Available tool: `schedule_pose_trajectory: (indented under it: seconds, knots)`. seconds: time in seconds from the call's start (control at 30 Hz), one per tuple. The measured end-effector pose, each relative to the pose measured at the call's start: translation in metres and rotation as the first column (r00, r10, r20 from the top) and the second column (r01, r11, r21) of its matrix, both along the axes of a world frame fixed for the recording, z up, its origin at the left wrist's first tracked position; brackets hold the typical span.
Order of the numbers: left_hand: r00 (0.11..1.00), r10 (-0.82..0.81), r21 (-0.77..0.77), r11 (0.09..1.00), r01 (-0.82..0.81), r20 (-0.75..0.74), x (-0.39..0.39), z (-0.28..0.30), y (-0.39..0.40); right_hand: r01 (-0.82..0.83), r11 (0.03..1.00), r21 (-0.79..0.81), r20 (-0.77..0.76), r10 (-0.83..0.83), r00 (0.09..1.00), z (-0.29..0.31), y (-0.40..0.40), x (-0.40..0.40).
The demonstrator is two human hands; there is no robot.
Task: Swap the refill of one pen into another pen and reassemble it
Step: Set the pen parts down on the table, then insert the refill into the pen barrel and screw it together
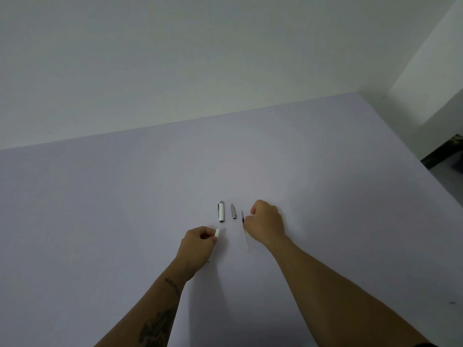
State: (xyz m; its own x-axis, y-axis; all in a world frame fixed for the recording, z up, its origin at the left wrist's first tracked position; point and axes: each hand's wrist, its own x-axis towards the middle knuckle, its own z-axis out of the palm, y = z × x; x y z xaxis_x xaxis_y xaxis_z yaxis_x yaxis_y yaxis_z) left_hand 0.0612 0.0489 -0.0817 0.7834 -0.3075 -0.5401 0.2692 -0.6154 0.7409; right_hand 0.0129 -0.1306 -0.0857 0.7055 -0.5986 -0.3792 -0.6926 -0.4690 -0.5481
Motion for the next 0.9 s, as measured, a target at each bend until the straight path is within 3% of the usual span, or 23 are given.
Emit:
schedule_pose_trajectory:
  seconds: [0.1,0.2,0.3,0.5,0.63,0.73,0.9]
  knots:
    - [1.000,0.008,-0.021,1.000,-0.008,-0.007,-0.001,0.001,-0.004,0.056,0.991,-0.119,0.065,-0.049,0.997,0.005,-0.022,-0.012]
    - [1.000,0.008,-0.046,0.999,-0.009,-0.016,-0.003,0.002,-0.010,0.025,0.979,-0.202,-0.018,-0.030,0.999,0.005,-0.037,-0.025]
    - [1.000,-0.019,-0.056,0.998,0.018,-0.023,-0.006,0.005,-0.016,-0.027,0.980,-0.197,-0.124,0.003,0.992,0.001,-0.035,-0.034]
    - [0.998,-0.047,-0.060,0.997,0.045,-0.039,-0.005,0.011,-0.022,-0.002,0.984,-0.179,-0.125,-0.021,0.992,-0.004,-0.026,-0.042]
    - [0.996,-0.064,-0.058,0.996,0.061,-0.055,-0.005,0.012,-0.021,0.123,0.988,0.094,-0.027,-0.121,0.992,0.001,-0.028,-0.035]
    - [0.996,-0.066,-0.054,0.997,0.063,-0.057,-0.005,0.012,-0.021,0.232,0.898,0.374,0.110,-0.291,0.950,0.012,-0.019,-0.021]
    - [0.997,-0.064,-0.058,0.996,0.061,-0.051,-0.003,0.012,-0.022,0.195,0.843,0.500,0.212,-0.338,0.917,0.027,-0.006,-0.002]
